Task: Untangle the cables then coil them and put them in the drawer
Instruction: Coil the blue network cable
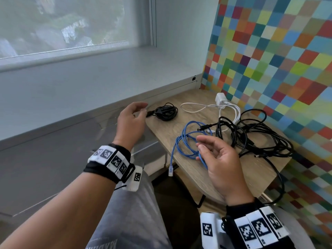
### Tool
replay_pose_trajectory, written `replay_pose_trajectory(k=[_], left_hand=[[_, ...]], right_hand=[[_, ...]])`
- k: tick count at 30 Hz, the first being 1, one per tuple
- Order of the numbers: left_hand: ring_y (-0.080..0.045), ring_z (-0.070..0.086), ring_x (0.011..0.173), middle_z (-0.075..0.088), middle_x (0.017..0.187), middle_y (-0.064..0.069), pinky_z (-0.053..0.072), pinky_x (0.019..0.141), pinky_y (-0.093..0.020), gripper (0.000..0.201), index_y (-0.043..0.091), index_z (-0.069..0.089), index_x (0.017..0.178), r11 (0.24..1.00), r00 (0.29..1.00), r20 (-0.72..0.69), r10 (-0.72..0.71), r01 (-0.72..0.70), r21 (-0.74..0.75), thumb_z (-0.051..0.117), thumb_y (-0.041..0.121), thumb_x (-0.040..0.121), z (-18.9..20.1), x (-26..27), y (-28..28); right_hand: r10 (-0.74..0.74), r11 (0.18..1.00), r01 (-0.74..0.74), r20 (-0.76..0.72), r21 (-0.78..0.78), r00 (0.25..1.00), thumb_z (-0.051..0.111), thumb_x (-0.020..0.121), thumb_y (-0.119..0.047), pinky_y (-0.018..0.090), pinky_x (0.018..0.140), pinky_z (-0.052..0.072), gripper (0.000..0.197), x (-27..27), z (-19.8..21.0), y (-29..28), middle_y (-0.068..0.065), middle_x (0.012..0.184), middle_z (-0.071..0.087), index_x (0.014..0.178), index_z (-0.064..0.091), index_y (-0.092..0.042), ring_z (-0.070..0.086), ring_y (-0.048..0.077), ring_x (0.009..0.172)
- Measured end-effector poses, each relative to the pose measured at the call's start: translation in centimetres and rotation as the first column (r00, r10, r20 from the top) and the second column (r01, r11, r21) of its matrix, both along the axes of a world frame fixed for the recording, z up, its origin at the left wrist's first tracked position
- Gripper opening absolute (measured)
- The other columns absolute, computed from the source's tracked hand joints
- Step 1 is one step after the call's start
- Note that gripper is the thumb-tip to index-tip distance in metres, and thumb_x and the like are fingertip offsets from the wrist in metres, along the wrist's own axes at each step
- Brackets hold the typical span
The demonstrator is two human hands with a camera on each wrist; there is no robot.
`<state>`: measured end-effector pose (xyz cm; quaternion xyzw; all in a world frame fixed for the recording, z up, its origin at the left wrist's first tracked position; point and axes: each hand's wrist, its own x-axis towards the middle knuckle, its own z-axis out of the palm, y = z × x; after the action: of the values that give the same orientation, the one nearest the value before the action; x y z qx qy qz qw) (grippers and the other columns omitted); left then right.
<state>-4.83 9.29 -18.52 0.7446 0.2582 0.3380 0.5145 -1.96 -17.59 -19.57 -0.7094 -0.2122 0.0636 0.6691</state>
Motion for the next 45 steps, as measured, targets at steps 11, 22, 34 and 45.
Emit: replay_pose_trajectory(k=[11, 22, 34, 45], left_hand=[[0.000, 0.066, 0.088, 0.067, 0.108, 0.013, 0.055, 0.075, -0.018, 0.013, 0.032, 0.073, 0.106, 0.951, 0.950, -0.112, -0.292, 0.301, 0.069, 0.067, 0.026, 0.096, -0.1, -1.9, -8.3], [-0.003, 0.065, 0.102, 0.062, 0.117, 0.018, 0.058, 0.092, -0.036, 0.072, 0.041, 0.047, 0.140, 0.938, 0.889, -0.332, -0.315, 0.344, 0.031, 0.064, 0.074, 0.079, -0.1, -0.6, -10.0], [-0.005, 0.060, 0.064, 0.069, 0.087, -0.001, 0.056, 0.065, -0.033, 0.021, 0.025, 0.074, 0.104, 0.982, 0.998, 0.024, -0.060, 0.063, -0.179, 0.065, 0.010, 0.092, -1.2, -1.9, -8.6], [-0.012, 0.059, 0.065, 0.061, 0.092, -0.007, 0.052, 0.062, -0.033, 0.023, 0.018, 0.067, 0.111, 0.933, 0.960, 0.237, 0.148, -0.056, -0.357, 0.060, 0.004, 0.094, -0.6, -3.9, -7.6]], right_hand=[[-0.073, 0.993, 0.073, -0.002, 0.089, 0.997, 0.058, 0.101, 0.002, 0.047, 0.086, 0.064, 0.032, -0.6, 0.6, 0.0, -0.007, 0.112, 0.076, 0.106, 0.077, -0.024, 0.070, 0.014, 0.109], [-0.277, 0.961, 0.275, 0.090, 0.039, 0.957, 0.059, 0.101, -0.004, 0.046, 0.082, 0.062, 0.028, -1.3, 0.4, -0.1, -0.007, 0.103, 0.074, 0.105, 0.075, -0.027, 0.070, 0.012, 0.089], [-0.218, 0.975, 0.219, -0.027, 0.044, 0.976, 0.055, 0.105, -0.013, 0.023, 0.104, 0.052, 0.027, -0.7, 1.3, -0.2, -0.011, 0.125, 0.069, 0.129, 0.067, -0.019, 0.064, -0.001, 0.118], [-0.163, 0.986, 0.161, -0.048, -0.048, 0.985, 0.059, 0.103, -0.018, 0.023, 0.100, 0.051, 0.024, -0.4, 1.1, -0.1, -0.015, 0.120, 0.068, 0.123, 0.069, -0.026, 0.063, 0.000, 0.116]])
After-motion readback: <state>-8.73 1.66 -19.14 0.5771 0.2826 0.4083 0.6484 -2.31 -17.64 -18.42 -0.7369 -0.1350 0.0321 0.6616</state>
